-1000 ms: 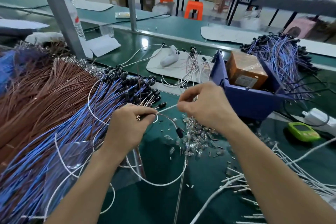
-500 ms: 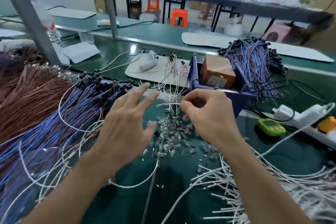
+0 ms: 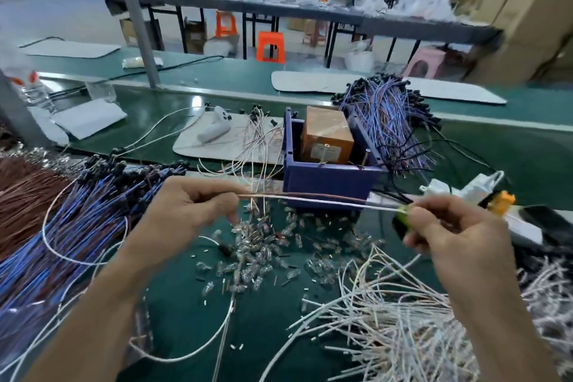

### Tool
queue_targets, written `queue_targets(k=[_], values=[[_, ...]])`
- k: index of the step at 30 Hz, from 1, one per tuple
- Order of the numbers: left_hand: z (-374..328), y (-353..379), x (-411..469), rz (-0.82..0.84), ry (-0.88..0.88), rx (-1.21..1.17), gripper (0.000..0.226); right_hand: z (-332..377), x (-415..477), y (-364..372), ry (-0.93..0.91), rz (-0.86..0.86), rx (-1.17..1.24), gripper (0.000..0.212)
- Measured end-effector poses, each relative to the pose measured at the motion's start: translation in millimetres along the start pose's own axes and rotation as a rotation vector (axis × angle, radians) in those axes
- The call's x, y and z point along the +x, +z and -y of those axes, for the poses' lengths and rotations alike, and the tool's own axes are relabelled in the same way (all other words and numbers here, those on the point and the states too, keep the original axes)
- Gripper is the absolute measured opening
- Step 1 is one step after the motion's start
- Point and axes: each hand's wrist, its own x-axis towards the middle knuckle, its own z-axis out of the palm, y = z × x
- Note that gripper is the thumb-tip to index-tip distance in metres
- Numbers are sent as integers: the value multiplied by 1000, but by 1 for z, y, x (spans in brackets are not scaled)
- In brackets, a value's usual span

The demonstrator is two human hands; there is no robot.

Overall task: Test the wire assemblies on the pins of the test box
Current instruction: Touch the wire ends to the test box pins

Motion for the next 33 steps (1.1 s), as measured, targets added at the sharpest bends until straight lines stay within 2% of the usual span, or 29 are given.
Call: queue_targets(k=[4,7,10,12,15,17,20,22,24,26,28,31,33], values=[[-5,8,1,-18,-18,7,30,-5,-11,2,-32,150,-252,26],[-10,22,-4,-6,-15,-7,35,-1,-16,13,-45,238,-385,37],[-7,35,-11,26,-78,-11,28,7,-28,44,-119,414,-364,50],[-3,43,-15,-5,-98,-22,20,9,-38,70,-128,517,-300,51],[5,53,-19,-235,-125,-8,19,8,-39,99,-98,471,-147,28],[13,56,-20,-390,-161,94,22,8,-33,111,-68,408,-45,16],[20,58,-25,-446,-136,382,23,3,-28,123,-79,348,31,13],[25,58,-28,-467,-61,529,12,-6,-30,124,-84,327,36,14],[27,58,-29,-490,38,648,2,-14,-32,123,-87,321,41,16],[31,56,-29,-496,89,697,8,-19,-30,120,-57,323,86,19],[31,48,-26,-505,24,590,1,-22,-26,118,-6,308,161,21],[36,27,-14,-608,-183,53,23,-23,-25,115,45,265,267,23],[34,9,-8,-654,-290,-232,25,-20,-25,114,65,244,336,24]])
